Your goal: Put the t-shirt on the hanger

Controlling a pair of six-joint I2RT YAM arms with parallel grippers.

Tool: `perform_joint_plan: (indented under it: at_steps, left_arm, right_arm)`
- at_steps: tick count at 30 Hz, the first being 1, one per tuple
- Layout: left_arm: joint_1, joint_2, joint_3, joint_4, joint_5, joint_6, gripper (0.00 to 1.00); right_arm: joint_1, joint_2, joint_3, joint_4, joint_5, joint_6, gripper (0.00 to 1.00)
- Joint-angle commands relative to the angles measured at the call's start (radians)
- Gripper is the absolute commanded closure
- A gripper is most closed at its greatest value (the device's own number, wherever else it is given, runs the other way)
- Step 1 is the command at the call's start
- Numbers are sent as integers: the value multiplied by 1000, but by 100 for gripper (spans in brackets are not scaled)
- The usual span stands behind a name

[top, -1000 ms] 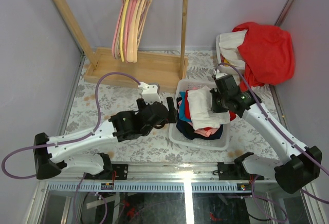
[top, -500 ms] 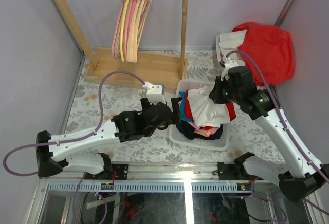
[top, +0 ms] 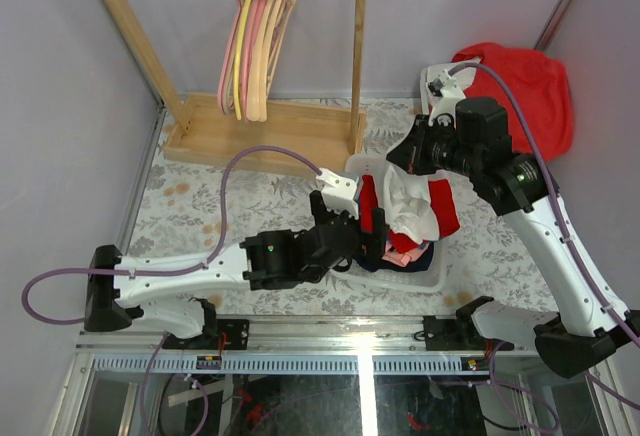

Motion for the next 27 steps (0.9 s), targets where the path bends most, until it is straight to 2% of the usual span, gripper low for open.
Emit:
perform_joint_plan:
  at_steps: [1,4,7,8,9,10,12,13,14,16,20,24,27]
  left_arm:
    - [-31,10,-92,354,-124,184,0]
    - [-31,30,-160,560,-106,259,0]
    - [-31,74,-183,666,-98,293,0]
    - [-31,95,-175,674,-119,298,3]
    - [-31,113,-161,668,-144,302,13]
    - [-31,130,-149,664,-169,307,29]
    - [-31,145,-129,646,-215,309,77]
    - [-31,145,-118,629,-246,302,90]
    - [-31,140,-112,617,-257,296,95]
    - [-30,109,-116,616,-259,303,100]
    - [-32,0,-119,615,-245,351,100]
    - [-32,-92,-68,537,-262,424,100]
    - [-33,-138,-20,464,-215,473,100]
  right_arm:
    - [7,11,92,34,-125,54,100]
    - [7,7,100,37,-143,63,100]
    - [7,1,98,36,-151,70,100]
    - [7,-1,97,35,-153,71,100]
    - [7,-3,96,35,-154,71,100]
    - [7,-8,97,33,-155,71,100]
    - [7,-12,107,22,-152,67,100]
    - [8,-13,118,14,-150,61,100]
    - [7,-13,132,1,-147,56,100]
    - [7,-13,166,-22,-140,44,100]
    - [7,-12,242,-68,-121,25,100]
    - [7,2,324,-109,-91,1,100]
    - [7,10,344,-127,-68,-13,100]
